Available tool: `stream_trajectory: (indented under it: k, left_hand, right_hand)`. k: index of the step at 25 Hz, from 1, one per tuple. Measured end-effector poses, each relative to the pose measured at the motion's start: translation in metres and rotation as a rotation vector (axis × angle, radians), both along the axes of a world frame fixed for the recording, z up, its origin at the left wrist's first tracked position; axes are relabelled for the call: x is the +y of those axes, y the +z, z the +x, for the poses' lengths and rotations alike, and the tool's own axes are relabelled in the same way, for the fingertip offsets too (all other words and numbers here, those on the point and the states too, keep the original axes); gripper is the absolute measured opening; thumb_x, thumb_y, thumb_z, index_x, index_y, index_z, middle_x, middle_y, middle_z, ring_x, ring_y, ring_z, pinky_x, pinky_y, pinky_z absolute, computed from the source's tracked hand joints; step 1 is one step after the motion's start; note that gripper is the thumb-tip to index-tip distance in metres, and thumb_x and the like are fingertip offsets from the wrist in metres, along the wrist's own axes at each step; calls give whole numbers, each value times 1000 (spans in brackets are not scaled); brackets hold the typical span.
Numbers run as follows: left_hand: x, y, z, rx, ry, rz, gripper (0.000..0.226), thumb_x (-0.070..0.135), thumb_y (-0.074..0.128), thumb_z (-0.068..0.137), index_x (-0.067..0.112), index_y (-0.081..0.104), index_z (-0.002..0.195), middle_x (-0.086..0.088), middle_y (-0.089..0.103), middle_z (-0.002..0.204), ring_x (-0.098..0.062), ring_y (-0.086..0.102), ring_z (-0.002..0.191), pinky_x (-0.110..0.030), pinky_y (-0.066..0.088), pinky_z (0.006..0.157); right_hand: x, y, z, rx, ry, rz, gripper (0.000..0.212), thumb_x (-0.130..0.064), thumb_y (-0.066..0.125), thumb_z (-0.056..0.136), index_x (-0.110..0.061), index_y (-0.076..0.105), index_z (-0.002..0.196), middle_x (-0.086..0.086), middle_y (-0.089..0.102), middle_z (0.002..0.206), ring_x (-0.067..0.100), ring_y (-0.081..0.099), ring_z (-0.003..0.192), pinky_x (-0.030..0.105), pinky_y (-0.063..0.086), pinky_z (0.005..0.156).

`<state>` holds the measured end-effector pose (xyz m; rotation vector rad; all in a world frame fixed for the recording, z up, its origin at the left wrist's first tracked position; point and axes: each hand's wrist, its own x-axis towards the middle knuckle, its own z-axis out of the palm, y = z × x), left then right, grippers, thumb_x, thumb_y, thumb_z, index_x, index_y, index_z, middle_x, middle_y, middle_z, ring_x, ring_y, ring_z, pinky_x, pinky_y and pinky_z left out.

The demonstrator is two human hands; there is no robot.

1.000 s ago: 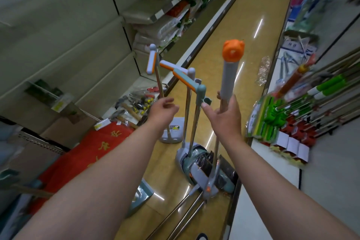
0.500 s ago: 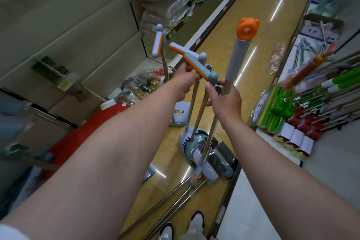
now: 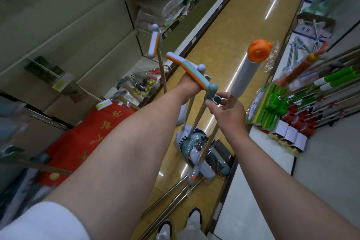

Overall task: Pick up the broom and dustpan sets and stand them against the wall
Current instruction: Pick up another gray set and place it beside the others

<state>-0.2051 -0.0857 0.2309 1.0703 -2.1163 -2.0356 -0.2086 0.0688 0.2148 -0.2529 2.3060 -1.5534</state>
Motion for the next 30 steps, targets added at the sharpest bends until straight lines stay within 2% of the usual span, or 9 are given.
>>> stream_trajectory:
  k: [4,6,8,13,17,20,25,28,30]
  left_hand:
    - [-4,-19,9,70,57,-87,23,12,71,83,18,49,89,5,52,81,-9,52,72,-28,46,70]
    - [-7,-23,20,78,226,-97,30,10,79,79,16,58,100,6,62,89,-10,63,87,-26,51,77]
    - [-16,-23,35,77,415,-120,25,11,80,78,21,62,93,6,66,91,-15,67,96,-28,50,78]
    - [-43,-23,78,96,564,-275,19,18,80,75,22,62,78,-2,72,87,-17,72,83,-39,61,79]
    - [-54,-28,109,89,573,-328,20,23,82,77,23,62,78,5,69,80,-10,69,77,-30,57,73]
    - [-55,-29,128,77,578,-330,21,27,83,79,26,62,80,11,68,81,-3,66,79,-20,52,75]
    - [-70,4,148,174,716,-376,25,30,87,76,26,64,84,18,64,78,15,62,68,-6,47,67]
    - [-69,30,159,229,713,-383,30,26,87,76,29,58,82,19,61,80,21,58,63,-2,46,65]
    - [-64,46,164,270,712,-408,34,25,88,75,32,55,78,20,61,82,22,58,65,-5,48,70]
  right_hand:
    - [9,2,8,64,57,61,26,-43,78,83,-34,66,104,-15,69,79,-3,67,73,13,48,67]
    - [17,6,4,118,13,39,28,-38,74,88,-27,69,113,-22,64,83,-12,59,75,2,40,64]
    - [25,10,0,144,-17,27,29,-36,71,91,-23,68,117,-18,63,88,-8,58,77,-1,37,64]
    - [29,18,7,173,34,76,25,-35,65,95,-16,65,112,12,70,98,27,62,95,31,46,76]
    - [23,27,7,246,67,86,16,-34,62,97,-22,60,106,-2,58,79,22,56,81,18,38,58]
    - [19,33,3,264,12,44,14,-34,63,97,-21,59,101,9,63,84,29,61,86,28,40,65]
    - [6,22,20,255,49,49,15,-32,64,97,-18,60,93,1,58,71,17,52,69,30,35,63]
    - [-12,13,34,222,67,39,24,-30,65,96,-10,66,109,16,70,97,27,63,92,33,46,75]
    - [-25,12,39,195,87,26,20,-31,65,96,-16,67,110,9,70,98,27,65,97,30,47,79]
